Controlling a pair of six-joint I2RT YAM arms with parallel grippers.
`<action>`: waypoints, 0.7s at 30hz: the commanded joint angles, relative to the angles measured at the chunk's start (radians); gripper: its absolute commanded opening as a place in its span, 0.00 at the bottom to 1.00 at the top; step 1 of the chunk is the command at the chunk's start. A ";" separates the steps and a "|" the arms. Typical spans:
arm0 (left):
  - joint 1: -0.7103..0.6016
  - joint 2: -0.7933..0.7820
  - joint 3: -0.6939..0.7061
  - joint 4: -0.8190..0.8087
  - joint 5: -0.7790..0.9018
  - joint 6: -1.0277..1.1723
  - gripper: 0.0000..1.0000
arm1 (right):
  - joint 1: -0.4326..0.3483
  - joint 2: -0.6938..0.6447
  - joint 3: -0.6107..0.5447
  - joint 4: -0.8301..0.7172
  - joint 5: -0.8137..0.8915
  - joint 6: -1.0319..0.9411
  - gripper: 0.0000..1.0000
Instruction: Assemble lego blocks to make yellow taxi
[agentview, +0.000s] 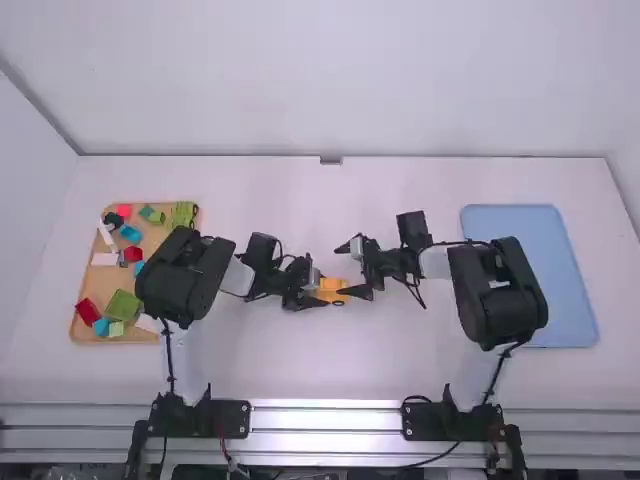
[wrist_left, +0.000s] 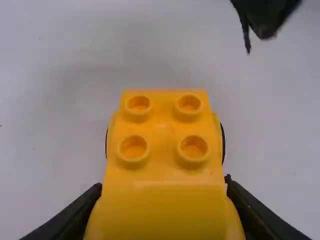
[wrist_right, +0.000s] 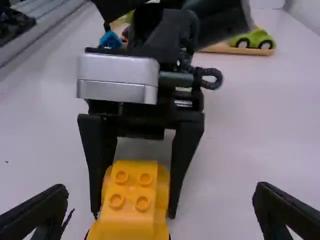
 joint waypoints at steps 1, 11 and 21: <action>0.003 0.011 0.002 -0.008 -0.007 -0.004 0.49 | -0.034 -0.056 0.001 -0.027 0.048 0.105 0.98; 0.005 -0.101 0.002 -0.066 -0.125 -0.175 0.99 | -0.016 -0.080 -0.190 0.129 0.303 0.214 0.98; 0.053 -0.589 0.002 -0.492 -0.296 -0.187 0.99 | 0.114 0.006 -0.231 0.388 0.274 0.291 0.98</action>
